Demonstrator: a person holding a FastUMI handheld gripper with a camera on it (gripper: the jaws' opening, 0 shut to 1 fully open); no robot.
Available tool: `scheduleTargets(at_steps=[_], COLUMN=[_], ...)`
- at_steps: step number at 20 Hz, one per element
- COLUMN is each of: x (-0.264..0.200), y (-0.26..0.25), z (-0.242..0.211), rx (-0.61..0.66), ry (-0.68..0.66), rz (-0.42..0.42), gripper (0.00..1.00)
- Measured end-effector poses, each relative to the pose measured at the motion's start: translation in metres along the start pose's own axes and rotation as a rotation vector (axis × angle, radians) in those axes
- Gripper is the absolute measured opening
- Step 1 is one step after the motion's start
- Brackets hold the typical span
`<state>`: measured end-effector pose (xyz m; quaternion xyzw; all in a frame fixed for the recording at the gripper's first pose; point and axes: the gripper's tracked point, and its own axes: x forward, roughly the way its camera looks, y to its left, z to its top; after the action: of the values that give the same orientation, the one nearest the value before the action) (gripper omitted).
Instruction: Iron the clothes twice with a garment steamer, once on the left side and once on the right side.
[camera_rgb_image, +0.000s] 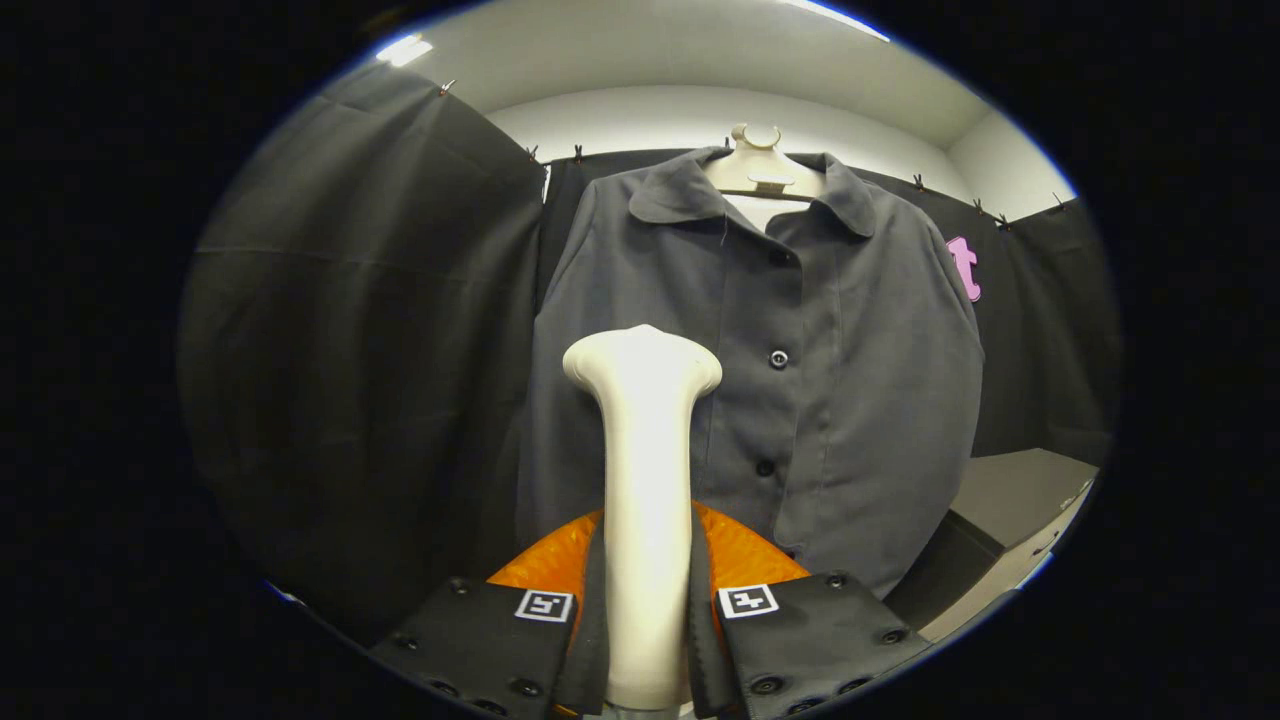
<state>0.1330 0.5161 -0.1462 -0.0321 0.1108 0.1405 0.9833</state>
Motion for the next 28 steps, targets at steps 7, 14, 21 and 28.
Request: scheduleTargets(at_steps=[7, 14, 21, 28], x=[-0.01, -0.026, -0.037, -0.045], y=[0.008, 0.016, 0.018, 0.021], z=[-0.044, -0.098, -0.14, -0.156], rx=[-0.022, -0.027, -0.031, -0.048], ry=[0.075, 0.172, 0.259, 0.285], rz=[0.014, 0.036, 0.043, 0.046], gripper=[0.39, 0.39, 0.39, 0.4])
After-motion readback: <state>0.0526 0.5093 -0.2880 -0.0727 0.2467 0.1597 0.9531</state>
